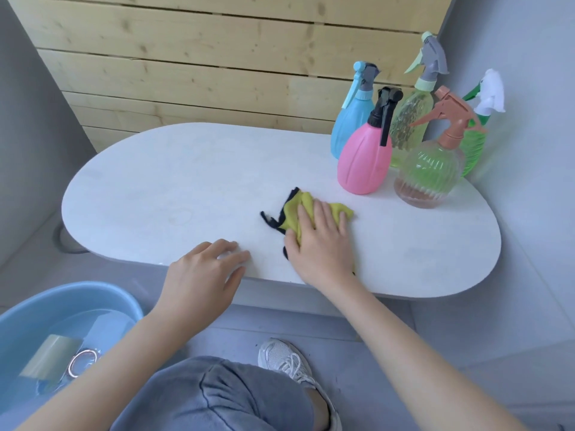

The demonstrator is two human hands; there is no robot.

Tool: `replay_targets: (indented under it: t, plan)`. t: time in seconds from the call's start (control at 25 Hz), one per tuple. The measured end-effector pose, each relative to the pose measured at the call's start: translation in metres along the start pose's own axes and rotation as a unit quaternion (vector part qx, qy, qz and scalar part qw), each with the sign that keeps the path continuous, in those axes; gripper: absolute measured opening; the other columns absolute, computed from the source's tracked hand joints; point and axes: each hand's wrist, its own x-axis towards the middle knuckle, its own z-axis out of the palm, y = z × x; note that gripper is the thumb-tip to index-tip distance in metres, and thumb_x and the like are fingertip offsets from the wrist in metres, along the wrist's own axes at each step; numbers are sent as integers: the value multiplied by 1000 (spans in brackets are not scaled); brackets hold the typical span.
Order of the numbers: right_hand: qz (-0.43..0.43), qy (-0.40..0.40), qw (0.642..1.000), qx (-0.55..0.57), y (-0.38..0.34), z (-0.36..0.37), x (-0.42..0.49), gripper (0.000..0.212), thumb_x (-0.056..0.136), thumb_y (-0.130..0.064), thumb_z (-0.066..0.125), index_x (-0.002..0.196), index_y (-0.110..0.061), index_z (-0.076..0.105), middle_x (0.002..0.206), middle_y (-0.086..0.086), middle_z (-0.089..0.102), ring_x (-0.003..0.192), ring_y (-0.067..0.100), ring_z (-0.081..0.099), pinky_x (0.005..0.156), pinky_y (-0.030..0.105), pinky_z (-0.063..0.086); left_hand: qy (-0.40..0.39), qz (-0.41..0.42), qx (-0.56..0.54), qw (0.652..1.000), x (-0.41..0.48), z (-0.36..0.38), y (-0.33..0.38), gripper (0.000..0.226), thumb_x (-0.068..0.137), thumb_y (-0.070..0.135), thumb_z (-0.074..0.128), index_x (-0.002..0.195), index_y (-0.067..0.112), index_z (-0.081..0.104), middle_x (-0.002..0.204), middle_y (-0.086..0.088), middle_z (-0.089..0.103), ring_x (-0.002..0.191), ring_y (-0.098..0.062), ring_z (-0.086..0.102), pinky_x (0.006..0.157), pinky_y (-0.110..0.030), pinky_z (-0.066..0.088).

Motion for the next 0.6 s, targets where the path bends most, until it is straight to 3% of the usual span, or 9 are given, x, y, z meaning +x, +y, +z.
replay_targets:
  t: [0.2, 0.32, 0.4, 0.48, 0.6]
  plan:
    - [-221, -131, 964, 68, -90, 13, 69, 54, 99, -40, 30, 149, -21, 30, 160, 5, 17, 147, 17, 9, 119, 44, -1, -5, 0, -8, 1000, -1, 1, -1, 31, 83, 32, 44, 90, 27, 74, 93, 8, 68, 69, -19, 64, 45, -23, 42]
    - [-298, -156, 938, 87, -76, 12, 100, 51, 99, -40, 34, 148, -29, 31, 160, -2, 18, 147, 12, 10, 120, 40, -1, -33, -3, -31, 999, 0, -4, -10, 30, 84, 34, 45, 97, 34, 72, 103, 13, 69, 73, -12, 65, 47, -23, 45]
    - [-263, -130, 952, 84, -48, 14, 130, 50, 99, -39, 34, 148, -30, 32, 159, -1, 20, 147, 12, 13, 120, 38, 2, -54, -32, -77, 995, 3, -11, -21, 30, 85, 37, 48, 107, 37, 70, 120, 17, 64, 79, -6, 63, 56, -27, 50]
    - [-175, -94, 979, 55, -16, 19, 166, 51, 99, -40, 32, 148, -28, 32, 158, 1, 23, 146, 15, 17, 119, 38, 5, -59, -77, -122, 988, 1, -17, -36, 39, 87, 48, 43, 117, 37, 66, 136, 21, 51, 94, -8, 64, 72, -32, 53]
    - [-32, -67, 997, -12, 9, 27, 204, 54, 97, -42, 25, 148, -23, 33, 155, 6, 29, 143, 20, 22, 117, 43, 11, -69, -129, -58, 987, -7, -24, -65, 41, 92, 47, 50, 129, 32, 58, 146, 14, 40, 126, -13, 48, 85, -36, 51]
